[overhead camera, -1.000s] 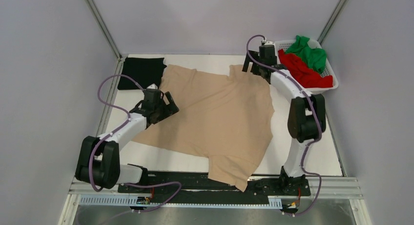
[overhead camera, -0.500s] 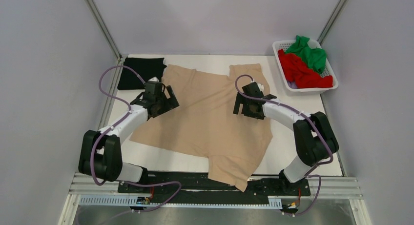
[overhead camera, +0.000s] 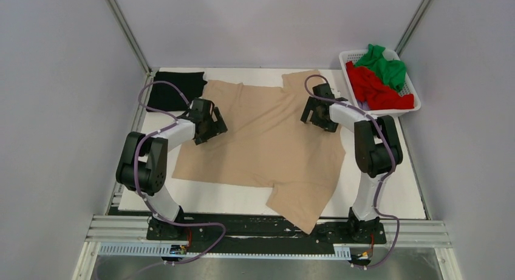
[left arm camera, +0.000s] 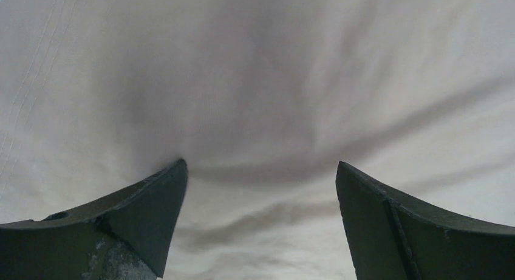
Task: Fold and stack the t-shirts
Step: Flatten out the tshirt, then grab the side of the flattened tshirt closest away from the robot with both arms, then fold the flattened tshirt in 1/3 of the way
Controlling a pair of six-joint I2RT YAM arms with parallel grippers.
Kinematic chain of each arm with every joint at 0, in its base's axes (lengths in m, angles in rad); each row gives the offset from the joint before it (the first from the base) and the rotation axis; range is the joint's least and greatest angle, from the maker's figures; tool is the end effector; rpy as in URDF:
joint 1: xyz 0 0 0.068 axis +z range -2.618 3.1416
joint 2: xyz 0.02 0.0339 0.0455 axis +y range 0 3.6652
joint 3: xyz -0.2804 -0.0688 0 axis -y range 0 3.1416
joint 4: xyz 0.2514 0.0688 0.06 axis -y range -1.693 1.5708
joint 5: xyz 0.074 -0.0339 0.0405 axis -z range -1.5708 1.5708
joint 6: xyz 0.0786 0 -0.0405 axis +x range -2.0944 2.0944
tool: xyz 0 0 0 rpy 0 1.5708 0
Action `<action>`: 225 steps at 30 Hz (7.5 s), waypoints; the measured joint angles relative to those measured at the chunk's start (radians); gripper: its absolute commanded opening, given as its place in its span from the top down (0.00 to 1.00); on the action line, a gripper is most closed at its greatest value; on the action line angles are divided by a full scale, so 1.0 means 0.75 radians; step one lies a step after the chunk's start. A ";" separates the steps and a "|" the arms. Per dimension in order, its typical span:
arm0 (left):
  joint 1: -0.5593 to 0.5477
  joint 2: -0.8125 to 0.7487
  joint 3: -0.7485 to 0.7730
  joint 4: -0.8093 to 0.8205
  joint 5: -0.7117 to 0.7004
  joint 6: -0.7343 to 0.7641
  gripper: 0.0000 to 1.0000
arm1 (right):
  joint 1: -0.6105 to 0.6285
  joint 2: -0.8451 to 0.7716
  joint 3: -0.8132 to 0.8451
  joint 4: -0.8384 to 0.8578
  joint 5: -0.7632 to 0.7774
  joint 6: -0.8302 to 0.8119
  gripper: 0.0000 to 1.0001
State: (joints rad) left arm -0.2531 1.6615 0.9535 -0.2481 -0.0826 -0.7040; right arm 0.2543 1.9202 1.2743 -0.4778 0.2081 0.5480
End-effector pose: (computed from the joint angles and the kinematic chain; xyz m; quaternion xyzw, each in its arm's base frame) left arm 0.3533 -0.0847 0.1504 -0.2251 0.9254 -0.1043 0.2864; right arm 0.4087 0.0895 0.1375 0.1647 0.9560 -0.0071 0.2425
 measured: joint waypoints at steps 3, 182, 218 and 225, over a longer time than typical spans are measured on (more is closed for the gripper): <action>0.000 0.060 0.055 0.015 -0.012 -0.014 0.00 | -0.050 0.076 0.104 -0.006 -0.004 -0.018 0.00; 0.213 -0.575 -0.197 -0.524 -0.178 -0.561 1.00 | 0.084 -1.046 -0.521 -0.290 -0.090 0.243 1.00; 0.326 -0.385 0.040 -0.343 -0.018 -0.362 0.00 | -0.186 -0.798 -0.511 0.118 -0.486 0.046 0.00; 0.256 -0.348 -0.135 -0.206 0.231 -0.263 0.00 | -0.141 -0.768 -0.652 0.198 -0.598 0.055 0.00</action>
State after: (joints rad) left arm -0.0608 1.4002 0.8524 -0.4026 0.0906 -0.9012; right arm 0.1486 1.3441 0.7856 -0.3294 -0.2405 0.5892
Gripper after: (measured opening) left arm 0.997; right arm 0.998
